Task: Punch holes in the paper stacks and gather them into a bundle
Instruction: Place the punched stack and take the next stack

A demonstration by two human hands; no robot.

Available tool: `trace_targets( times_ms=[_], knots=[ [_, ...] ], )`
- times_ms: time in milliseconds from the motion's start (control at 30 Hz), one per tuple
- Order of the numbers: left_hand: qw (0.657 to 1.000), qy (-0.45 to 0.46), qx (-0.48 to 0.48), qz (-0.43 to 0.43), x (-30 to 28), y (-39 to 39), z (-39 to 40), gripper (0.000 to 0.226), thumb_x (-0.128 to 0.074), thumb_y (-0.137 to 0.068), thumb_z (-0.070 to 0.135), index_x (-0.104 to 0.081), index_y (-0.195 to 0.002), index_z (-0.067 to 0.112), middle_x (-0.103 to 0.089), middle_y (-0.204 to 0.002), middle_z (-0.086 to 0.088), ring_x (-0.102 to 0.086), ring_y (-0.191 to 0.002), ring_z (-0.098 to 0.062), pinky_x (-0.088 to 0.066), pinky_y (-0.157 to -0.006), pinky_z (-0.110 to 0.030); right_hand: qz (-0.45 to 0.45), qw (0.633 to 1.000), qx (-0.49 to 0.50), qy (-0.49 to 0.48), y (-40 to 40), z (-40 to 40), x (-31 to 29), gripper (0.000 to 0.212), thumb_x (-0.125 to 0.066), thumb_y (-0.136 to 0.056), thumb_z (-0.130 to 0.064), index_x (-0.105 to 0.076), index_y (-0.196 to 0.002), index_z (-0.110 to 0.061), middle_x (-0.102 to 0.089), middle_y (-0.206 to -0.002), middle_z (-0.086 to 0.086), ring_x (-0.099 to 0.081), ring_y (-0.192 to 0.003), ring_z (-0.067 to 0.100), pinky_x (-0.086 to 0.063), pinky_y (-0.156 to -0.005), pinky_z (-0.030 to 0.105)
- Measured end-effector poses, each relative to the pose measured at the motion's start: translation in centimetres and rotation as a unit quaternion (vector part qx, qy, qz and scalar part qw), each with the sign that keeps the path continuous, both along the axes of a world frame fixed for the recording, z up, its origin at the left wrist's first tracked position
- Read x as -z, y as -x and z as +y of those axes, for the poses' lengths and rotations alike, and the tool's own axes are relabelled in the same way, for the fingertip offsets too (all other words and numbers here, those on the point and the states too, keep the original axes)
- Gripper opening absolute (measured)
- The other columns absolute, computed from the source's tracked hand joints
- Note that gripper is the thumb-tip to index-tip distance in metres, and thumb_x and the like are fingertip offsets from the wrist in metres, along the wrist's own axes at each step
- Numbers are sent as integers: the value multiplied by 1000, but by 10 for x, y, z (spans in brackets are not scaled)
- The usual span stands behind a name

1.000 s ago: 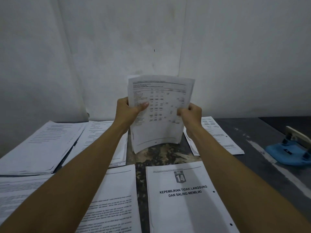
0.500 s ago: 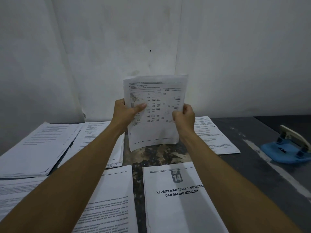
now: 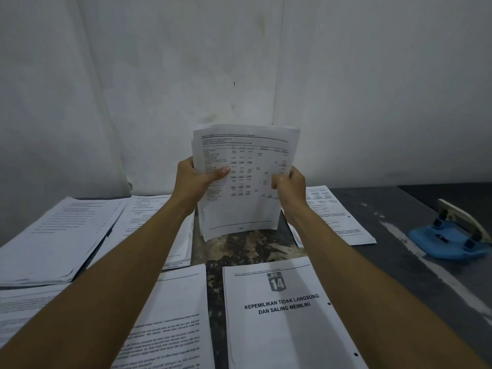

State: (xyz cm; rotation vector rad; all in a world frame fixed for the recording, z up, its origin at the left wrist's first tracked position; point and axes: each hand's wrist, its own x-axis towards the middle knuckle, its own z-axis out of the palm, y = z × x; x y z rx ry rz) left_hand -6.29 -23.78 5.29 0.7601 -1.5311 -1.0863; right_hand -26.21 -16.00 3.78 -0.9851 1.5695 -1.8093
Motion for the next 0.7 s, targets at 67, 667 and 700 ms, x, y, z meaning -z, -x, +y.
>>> trace_targets(
  times_ms=[67, 667, 700],
  knots=[
    [1000, 0, 3, 1, 0, -1, 0, 34, -89, -69, 25, -70, -97, 31, -76, -93, 17, -74, -78, -6, -55, -57, -17, 3, 1000, 1, -6, 4, -2, 0, 26, -50, -71, -1, -59, -92, -12, -69, -97, 2, -65, -89, 21, -55, -62, 31],
    [1000, 19, -2, -3, -11, 0, -1, 28, -87, -73, 25, -71, -96, 30, -76, -88, 20, -74, -77, -6, -56, -56, -18, 9, 997, -80, -20, 19, -3, -28, 22, -62, -86, -1, -69, -93, -21, -72, -98, -2, -68, -89, 20, -52, -62, 27],
    [1000, 19, -2, -3, -12, 0, -1, 28, -87, -73, 26, -71, -95, 30, -76, -88, 20, -74, -77, -6, -56, -56, -18, 4, 997, -79, -19, 19, -3, -29, 21, -61, -86, -2, -69, -93, -21, -72, -99, -1, -68, -89, 22, -52, -62, 28]
  ],
)
